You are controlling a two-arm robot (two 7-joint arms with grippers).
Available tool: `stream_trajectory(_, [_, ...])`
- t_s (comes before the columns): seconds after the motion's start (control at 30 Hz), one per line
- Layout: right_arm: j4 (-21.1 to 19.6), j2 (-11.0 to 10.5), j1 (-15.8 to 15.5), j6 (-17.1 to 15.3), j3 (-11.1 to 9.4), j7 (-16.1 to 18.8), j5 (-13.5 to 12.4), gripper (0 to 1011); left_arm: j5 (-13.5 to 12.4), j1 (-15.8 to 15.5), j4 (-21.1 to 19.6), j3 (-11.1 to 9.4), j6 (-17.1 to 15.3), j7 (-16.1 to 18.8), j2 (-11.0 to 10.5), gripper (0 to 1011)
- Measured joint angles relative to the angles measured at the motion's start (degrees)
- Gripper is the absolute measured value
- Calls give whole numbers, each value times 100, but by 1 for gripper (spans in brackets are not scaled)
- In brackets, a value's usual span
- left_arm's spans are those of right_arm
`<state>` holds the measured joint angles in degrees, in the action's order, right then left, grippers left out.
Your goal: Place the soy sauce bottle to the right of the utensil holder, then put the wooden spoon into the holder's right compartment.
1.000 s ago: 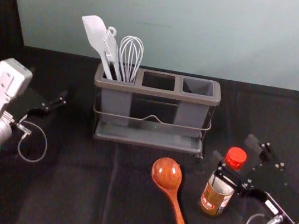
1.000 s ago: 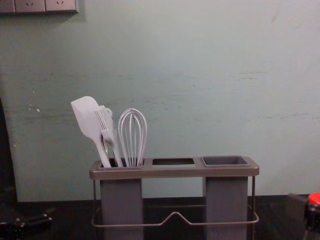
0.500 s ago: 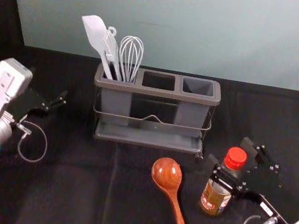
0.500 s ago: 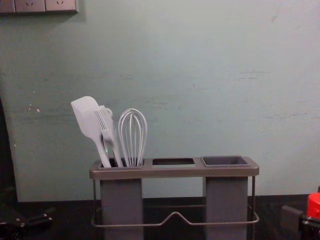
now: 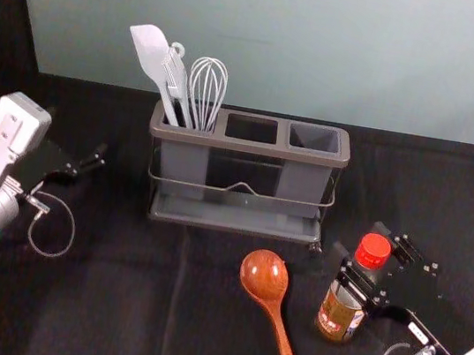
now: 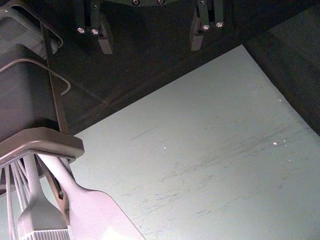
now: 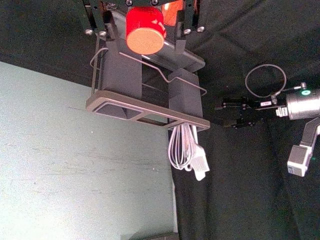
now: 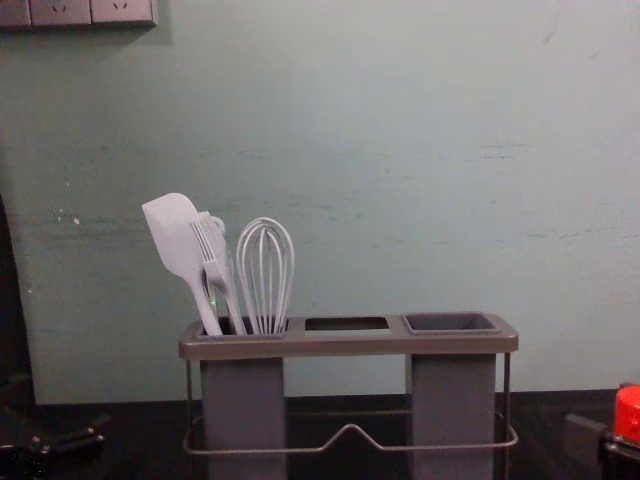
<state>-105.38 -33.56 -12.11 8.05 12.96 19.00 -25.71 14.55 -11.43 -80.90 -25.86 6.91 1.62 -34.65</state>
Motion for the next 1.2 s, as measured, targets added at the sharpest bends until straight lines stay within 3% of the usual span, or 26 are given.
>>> stream_trajectory(0.3, [3, 100, -33, -56, -98, 92, 55, 433, 0, 0, 0, 0, 0, 0, 0, 1005])
stream_trajectory(0.4, [-21, 126, -50, -67, -140, 127, 65, 386, 0, 0, 0, 0, 0, 0, 0, 1005])
stream_trajectory(1.2, [-364, 272, -193, -144, -652, 314, -5, 382, 0, 0, 0, 0, 0, 0, 0, 1005])
